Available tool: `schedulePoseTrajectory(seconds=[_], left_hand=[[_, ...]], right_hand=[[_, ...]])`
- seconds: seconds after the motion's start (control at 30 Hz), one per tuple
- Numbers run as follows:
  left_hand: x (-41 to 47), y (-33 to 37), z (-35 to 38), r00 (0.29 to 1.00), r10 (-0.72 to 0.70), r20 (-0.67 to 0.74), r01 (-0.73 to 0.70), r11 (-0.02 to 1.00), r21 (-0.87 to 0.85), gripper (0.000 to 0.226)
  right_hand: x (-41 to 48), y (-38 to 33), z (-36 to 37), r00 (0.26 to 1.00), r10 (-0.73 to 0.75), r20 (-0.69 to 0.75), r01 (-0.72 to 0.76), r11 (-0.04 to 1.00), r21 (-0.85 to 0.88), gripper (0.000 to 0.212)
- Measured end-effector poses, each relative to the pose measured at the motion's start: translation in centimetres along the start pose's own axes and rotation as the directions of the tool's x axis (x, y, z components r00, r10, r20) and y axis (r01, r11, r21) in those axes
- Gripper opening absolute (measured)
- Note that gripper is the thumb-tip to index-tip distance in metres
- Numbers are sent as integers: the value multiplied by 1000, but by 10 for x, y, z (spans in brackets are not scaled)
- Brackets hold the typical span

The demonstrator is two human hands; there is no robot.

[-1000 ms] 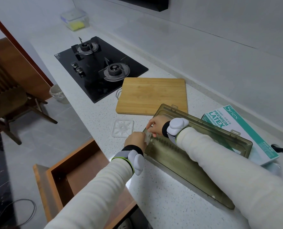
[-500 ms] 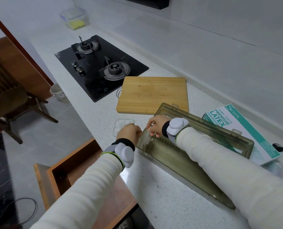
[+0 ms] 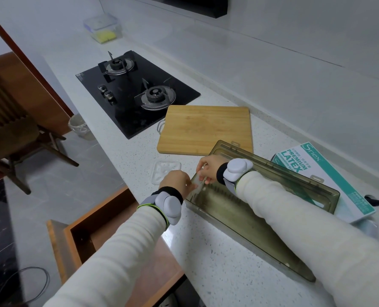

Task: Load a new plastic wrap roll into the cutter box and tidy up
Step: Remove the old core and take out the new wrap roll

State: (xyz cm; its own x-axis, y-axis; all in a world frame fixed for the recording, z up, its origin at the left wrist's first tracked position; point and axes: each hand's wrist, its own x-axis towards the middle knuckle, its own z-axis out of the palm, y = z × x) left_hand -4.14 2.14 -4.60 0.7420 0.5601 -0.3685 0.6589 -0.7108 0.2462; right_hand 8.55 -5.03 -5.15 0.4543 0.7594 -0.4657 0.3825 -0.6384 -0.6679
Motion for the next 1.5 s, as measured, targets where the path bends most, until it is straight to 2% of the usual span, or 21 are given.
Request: schedulePoseTrajectory(seconds=[0.23,0.63,0.93,1.3,1.5], left_hand=[[0,-1,-8,998,28,-52,-27,999,18,40],[6,4,-11,997,-73,10,72,993,93,41],[2,0,-9,1000,-22,-8,22,999,48,40],[1,-1,-6,999,-34,-13,34,999,20,39],[2,-2,-4,998,-54,-16,54,999,-6,39]], right_hand=[[-2,-6,-6,999,-28,-27,28,1000,1,7],[-6,-6,-7,1000,-3,-29,4,999,33,5],[-4,-6,-5,1000,12,-7,-11,1000,20,5],[-4,-8,-5,1000,7,-4,-7,1000,-12,13],[-6,-9,-6,1000,-19,-8,19,998,-54,10]])
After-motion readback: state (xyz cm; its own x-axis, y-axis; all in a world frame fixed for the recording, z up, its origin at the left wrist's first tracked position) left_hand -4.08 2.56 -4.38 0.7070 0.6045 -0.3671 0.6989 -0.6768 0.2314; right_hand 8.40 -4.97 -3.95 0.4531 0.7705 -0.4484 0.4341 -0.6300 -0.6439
